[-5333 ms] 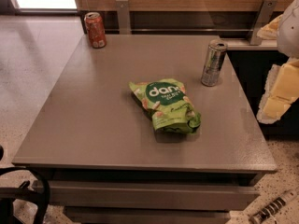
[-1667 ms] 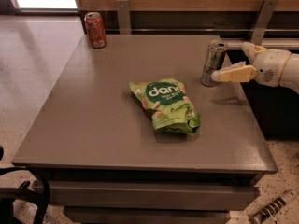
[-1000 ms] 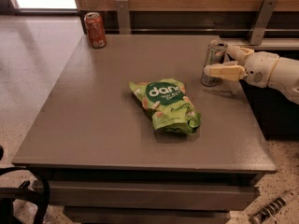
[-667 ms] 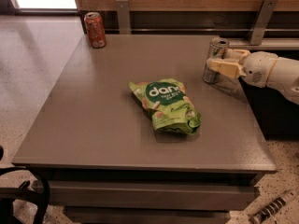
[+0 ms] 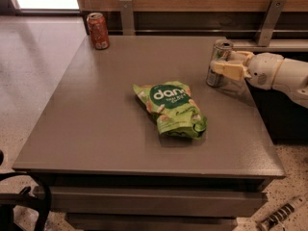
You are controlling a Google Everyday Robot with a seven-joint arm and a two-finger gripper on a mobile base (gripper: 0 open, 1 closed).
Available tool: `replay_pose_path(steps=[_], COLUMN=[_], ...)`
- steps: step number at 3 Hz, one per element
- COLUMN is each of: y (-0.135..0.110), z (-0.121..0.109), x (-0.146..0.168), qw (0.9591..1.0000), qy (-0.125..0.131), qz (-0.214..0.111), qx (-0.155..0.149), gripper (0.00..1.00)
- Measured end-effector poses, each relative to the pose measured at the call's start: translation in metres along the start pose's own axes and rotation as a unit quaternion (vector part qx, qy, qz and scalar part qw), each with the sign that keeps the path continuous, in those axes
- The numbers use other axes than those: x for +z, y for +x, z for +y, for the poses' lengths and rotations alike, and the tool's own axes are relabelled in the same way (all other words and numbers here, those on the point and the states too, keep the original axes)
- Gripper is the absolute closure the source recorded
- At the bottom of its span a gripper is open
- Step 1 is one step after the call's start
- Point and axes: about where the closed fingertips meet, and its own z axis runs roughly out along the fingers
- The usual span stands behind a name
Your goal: Move redbull can near coke can
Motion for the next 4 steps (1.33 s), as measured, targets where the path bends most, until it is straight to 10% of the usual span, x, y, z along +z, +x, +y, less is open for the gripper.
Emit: replay_pose_path(steps=[2,4], y=[-0.024,-0.122], z=[-0.014,-0.043], x=[0.011,0.086], qw=[0.9999,0.998], qy=[-0.005,-0.033], qz=[0.003,0.007], qx=[-0.012,-0.054], gripper=[1.0,1.0])
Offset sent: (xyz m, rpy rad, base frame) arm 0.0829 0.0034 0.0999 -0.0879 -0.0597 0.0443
